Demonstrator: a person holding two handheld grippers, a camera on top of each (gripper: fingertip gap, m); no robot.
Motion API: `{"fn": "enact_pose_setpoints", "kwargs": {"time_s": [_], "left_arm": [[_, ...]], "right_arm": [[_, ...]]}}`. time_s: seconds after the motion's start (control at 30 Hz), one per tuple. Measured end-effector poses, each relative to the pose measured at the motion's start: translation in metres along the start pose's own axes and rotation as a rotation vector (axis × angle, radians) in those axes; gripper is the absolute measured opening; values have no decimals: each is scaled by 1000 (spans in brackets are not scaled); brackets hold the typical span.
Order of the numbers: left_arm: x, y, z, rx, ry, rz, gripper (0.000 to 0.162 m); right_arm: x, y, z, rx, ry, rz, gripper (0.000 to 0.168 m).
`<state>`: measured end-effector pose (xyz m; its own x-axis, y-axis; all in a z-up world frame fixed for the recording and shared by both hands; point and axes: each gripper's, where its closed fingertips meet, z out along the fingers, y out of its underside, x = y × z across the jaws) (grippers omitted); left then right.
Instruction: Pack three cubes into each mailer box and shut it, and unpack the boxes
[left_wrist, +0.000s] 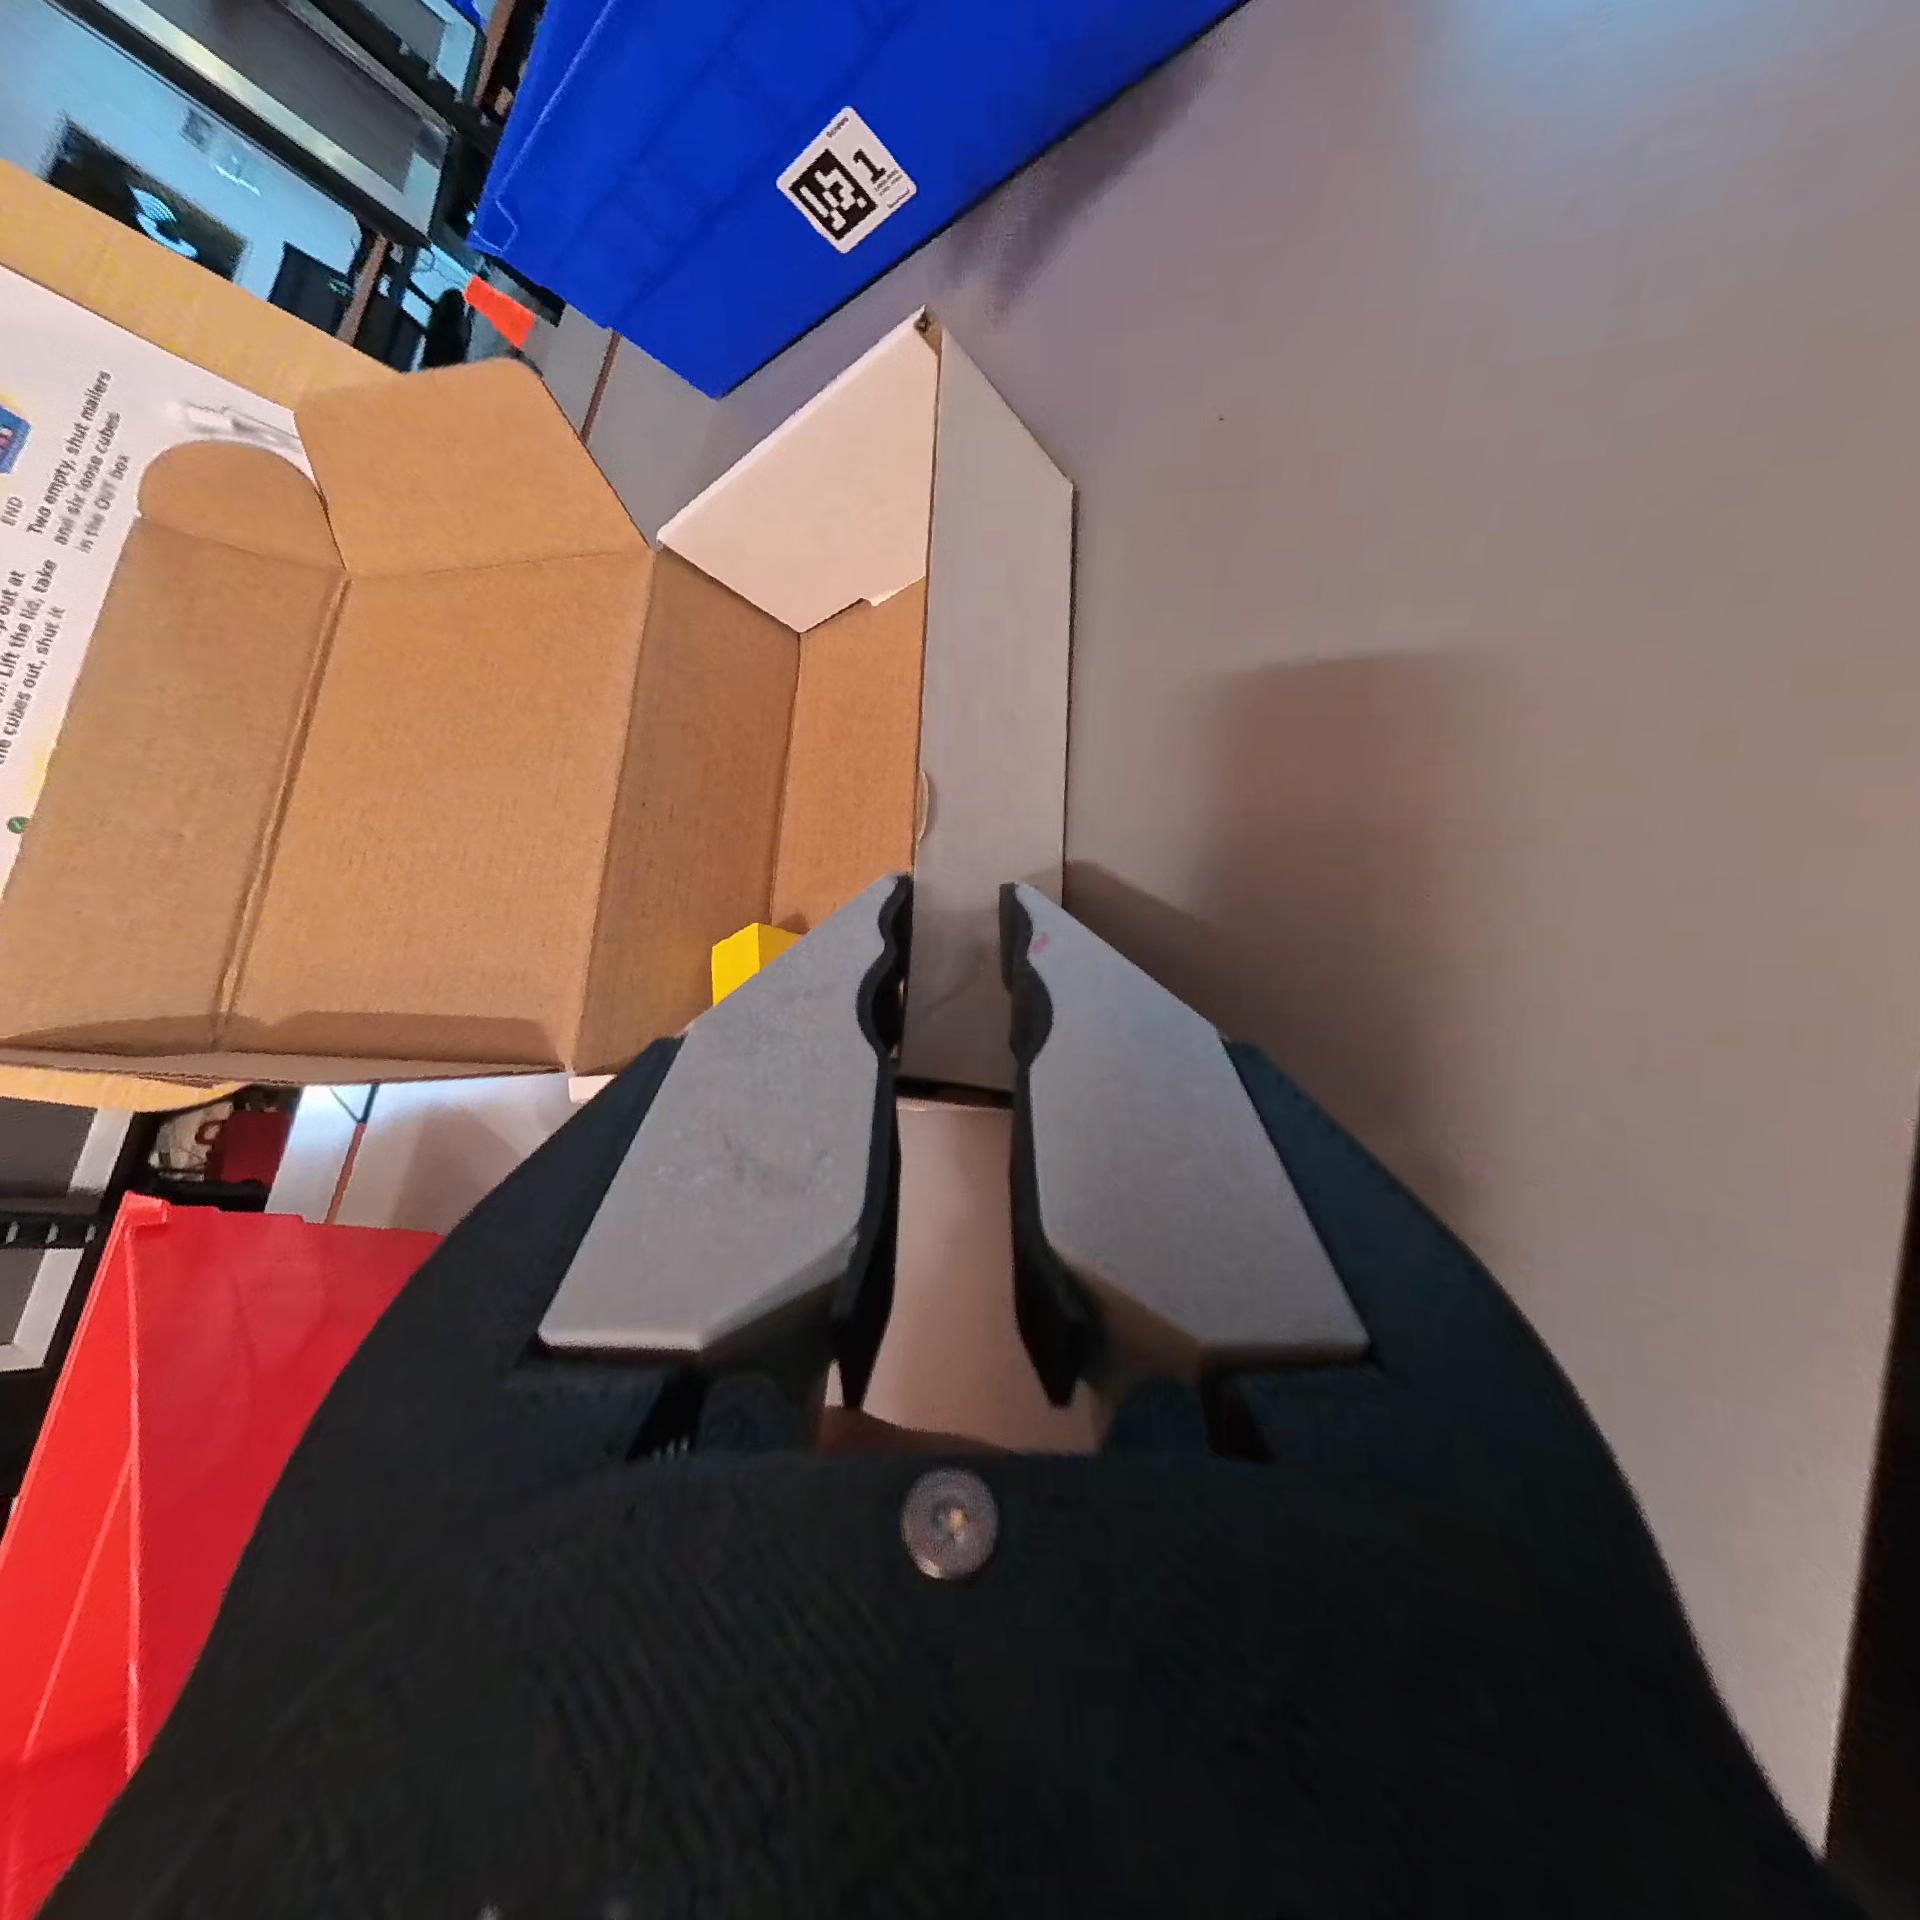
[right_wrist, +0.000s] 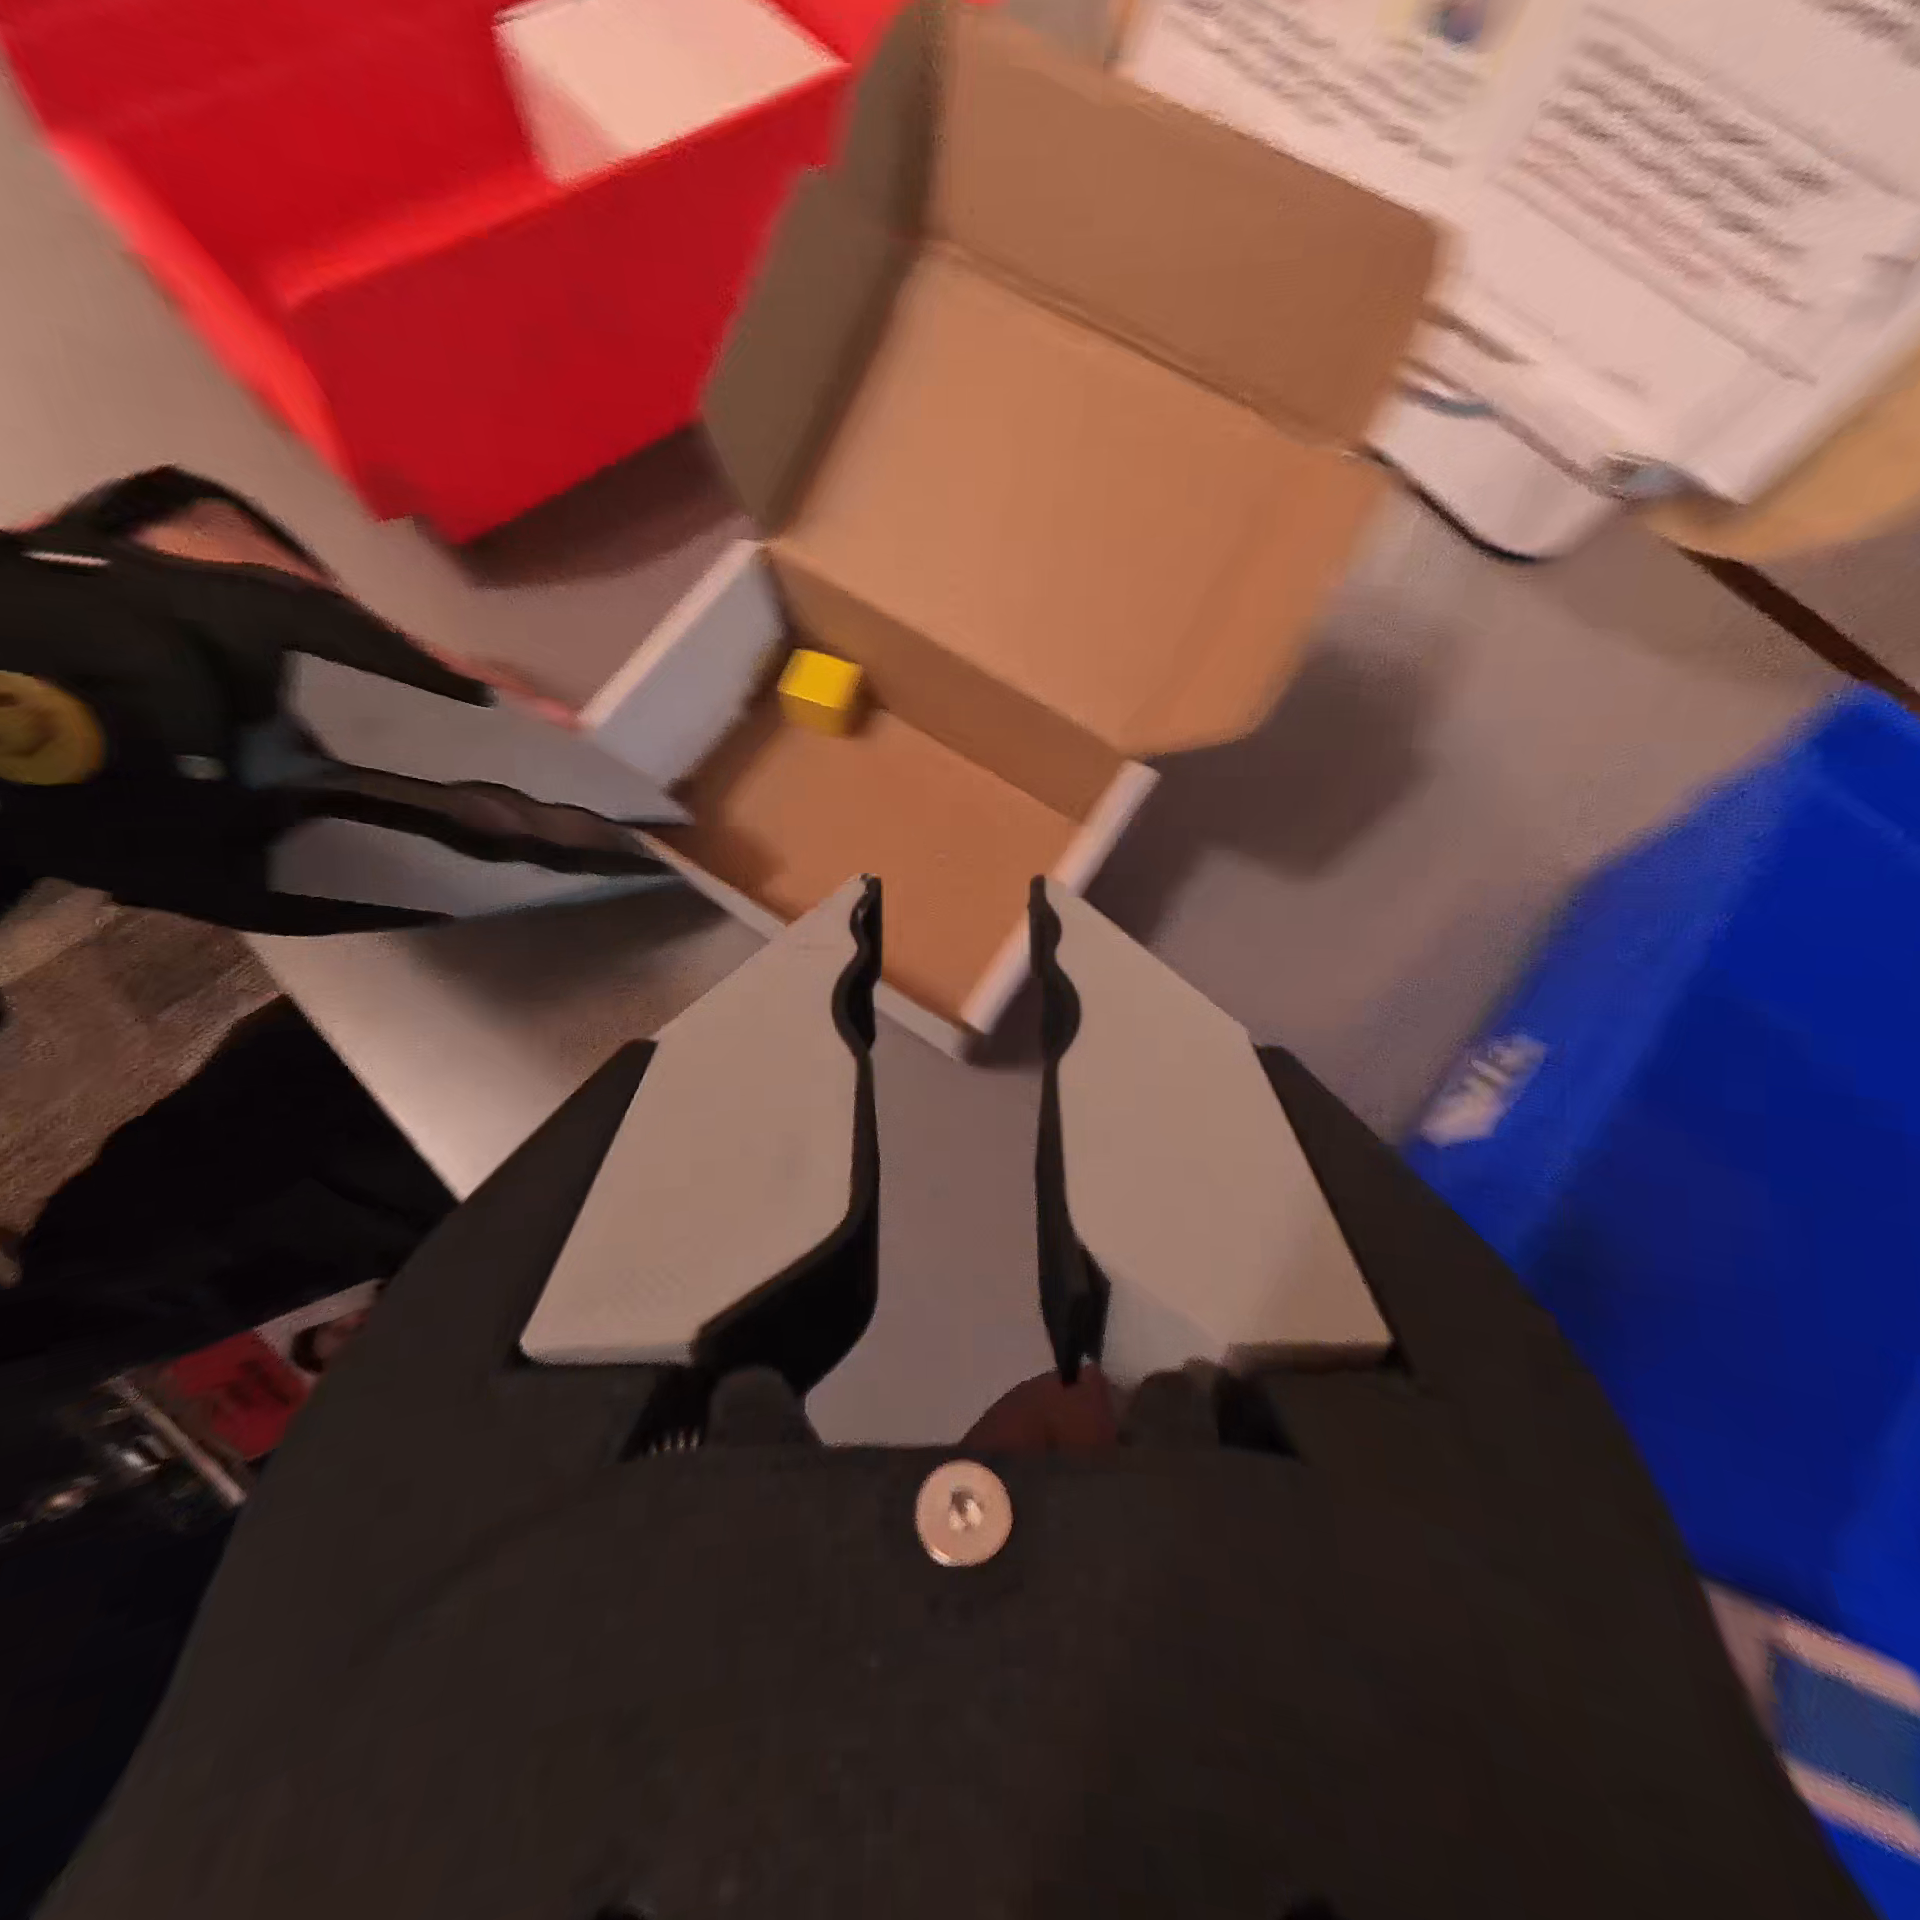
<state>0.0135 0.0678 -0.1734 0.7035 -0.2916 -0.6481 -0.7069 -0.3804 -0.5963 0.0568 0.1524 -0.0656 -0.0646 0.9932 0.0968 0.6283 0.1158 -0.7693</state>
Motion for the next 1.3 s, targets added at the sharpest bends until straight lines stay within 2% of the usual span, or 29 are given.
{"fn": "enact_pose_setpoints", "kwargs": {"time_s": [0.07,0.17,0.23,0.37,0.43,0.5,0.63,0.77,1.07,1.17,1.3], "left_arm": [[1,0,-1,10,4,8,13],[2,-1,-3,25,9,12,13],[3,-1,-3,29,15,9,13],[4,-1,-4,35,22,11,13],[3,-1,-3,36,19,7,13],[2,-1,-3,35,14,5,13],[1,-1,-2,30,14,3,13],[1,0,-3,18,12,-6,12],[1,-1,-2,10,7,-3,12],[1,0,-3,14,9,-7,12],[2,0,-3,23,17,-10,12]], "right_arm": [[-35,-5,32,-46,-48,-61,27],[-47,-7,83,-118,27,-121,29],[-59,-5,113,-166,-13,-76,34],[-52,3,156,-215,31,-28,38],[-48,7,167,-237,30,7,27],[-45,5,171,-241,26,26,17],[-46,4,173,-260,38,8,16],[-56,2,173,-266,6,30,33],[-52,11,183,-327,103,-96,21],[-53,4,175,-278,84,-96,19],[-53,-2,147,-227,28,-80,19]]}}
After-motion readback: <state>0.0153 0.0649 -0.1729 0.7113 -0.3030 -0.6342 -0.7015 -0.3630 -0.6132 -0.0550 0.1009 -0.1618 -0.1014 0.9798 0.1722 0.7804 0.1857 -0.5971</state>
